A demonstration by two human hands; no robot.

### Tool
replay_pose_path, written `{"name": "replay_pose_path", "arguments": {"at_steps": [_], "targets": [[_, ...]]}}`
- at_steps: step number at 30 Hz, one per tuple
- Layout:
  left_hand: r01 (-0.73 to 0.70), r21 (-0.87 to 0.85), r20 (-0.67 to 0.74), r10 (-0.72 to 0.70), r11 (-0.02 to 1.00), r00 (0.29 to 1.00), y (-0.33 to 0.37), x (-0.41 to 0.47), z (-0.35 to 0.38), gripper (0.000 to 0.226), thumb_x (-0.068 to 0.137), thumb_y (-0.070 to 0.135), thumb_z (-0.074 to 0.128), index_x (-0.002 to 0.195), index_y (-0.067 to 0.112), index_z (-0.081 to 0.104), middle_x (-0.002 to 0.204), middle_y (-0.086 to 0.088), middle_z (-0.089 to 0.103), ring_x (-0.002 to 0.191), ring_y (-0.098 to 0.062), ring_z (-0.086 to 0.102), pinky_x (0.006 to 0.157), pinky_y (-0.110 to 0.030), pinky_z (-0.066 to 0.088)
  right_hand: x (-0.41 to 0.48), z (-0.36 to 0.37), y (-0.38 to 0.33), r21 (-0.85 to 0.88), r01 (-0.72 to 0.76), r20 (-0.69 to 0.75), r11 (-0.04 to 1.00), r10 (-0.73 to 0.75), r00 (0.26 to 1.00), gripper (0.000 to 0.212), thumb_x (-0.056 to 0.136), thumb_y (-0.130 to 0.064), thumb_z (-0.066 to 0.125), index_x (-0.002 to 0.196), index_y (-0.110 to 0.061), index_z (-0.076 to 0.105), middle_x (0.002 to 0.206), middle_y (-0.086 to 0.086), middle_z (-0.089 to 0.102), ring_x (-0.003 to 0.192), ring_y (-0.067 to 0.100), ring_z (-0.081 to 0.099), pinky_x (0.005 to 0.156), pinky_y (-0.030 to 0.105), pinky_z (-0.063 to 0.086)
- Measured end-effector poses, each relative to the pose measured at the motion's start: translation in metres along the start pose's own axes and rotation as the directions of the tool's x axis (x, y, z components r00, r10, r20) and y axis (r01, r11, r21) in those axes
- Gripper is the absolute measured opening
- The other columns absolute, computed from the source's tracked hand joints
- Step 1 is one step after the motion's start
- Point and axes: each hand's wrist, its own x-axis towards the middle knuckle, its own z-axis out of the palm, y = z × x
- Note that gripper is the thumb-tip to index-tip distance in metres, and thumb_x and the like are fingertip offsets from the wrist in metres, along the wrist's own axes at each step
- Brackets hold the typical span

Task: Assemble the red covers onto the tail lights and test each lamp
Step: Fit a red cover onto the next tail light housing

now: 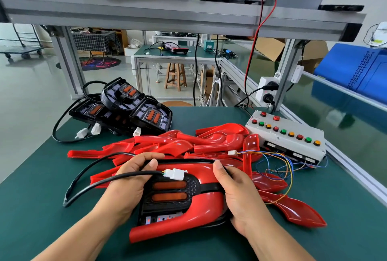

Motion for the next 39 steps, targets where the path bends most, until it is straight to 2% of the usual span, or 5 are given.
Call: {"name": "replay_pose_path", "arguments": {"at_steps": [8, 12, 17, 30, 39], "targets": [[-0.217, 0.491, -0.08, 0.292, 0.844, 0.953, 0.029, -0.01, -0.023, 0.029, 0.086, 0.011, 0.068, 0.098, 0.037, 0.063, 0.098, 0.006, 0.064, 0.09, -0.007, 0.063, 0.077, -0.018, 0.047, -0.001, 0.0, -0.007, -0.022, -0.034, 0.027, 0.999, 0.035, 0.999, 0.066, 0.084, -0.058, 0.057, 0.096, 0.006, 0.064, 0.096, 0.022, 0.072, 0.093, 0.038, 0.07, 0.089, 0.056, 0.054], [-0.245, 0.612, 0.41, -0.037, 0.752, 0.911, 0.017, -0.043, -0.034, 0.029, 0.075, 0.002, 0.075, 0.052, 0.016, 0.065, 0.054, 0.003, 0.059, 0.074, -0.018, 0.054, 0.066, -0.018, 0.043, -0.004, 0.001, -0.011, 0.003, -0.046, 0.03, 0.999, 0.046, 0.999, 0.074, 0.085, -0.059, 0.055, 0.101, 0.013, 0.055, 0.104, 0.029, 0.067, 0.099, 0.045, 0.065, 0.09, 0.06, 0.051], [-0.796, 0.567, 0.69, 0.406, 0.211, 0.599, 0.017, -0.052, -0.041, 0.038, 0.085, 0.062, 0.056, 0.11, 0.034, 0.063, 0.099, 0.02, 0.054, 0.094, 0.006, 0.051, 0.087, -0.008, 0.042, -0.004, 0.002, -0.012, 0.0, -0.032, 0.041, 1.0, 0.032, 0.999, 0.068, 0.093, -0.054, 0.052, 0.1, 0.014, 0.055, 0.103, 0.03, 0.066, 0.088, 0.036, 0.067, 0.09, 0.061, 0.05], [-0.71, 0.628, 0.436, 0.612, 0.319, 0.66, -0.001, -0.055, -0.018, 0.036, 0.092, 0.053, 0.05, 0.109, 0.031, 0.073, 0.092, 0.022, 0.051, 0.085, 0.001, 0.052, 0.078, -0.01, 0.043, 0.0, -0.005, -0.003, 0.082, -0.071, 0.053, 0.994, 0.067, 0.996, 0.055, 0.08, -0.055, 0.061, 0.088, -0.001, 0.066, 0.099, 0.023, 0.072, 0.092, 0.034, 0.069, 0.093, 0.06, 0.051], [-0.674, 0.651, 0.378, 0.622, 0.348, 0.686, -0.001, -0.059, -0.012, 0.038, 0.09, 0.056, 0.049, 0.103, 0.032, 0.075, 0.085, 0.016, 0.058, 0.083, 0.001, 0.052, 0.079, -0.008, 0.041, -0.001, -0.014, -0.006, 0.122, -0.113, 0.203, 0.986, 0.087, 0.975, 0.047, 0.078, -0.037, 0.069, 0.115, -0.008, 0.065, 0.107, 0.015, 0.073, 0.1, 0.031, 0.07, 0.088, 0.043, 0.057]]}}
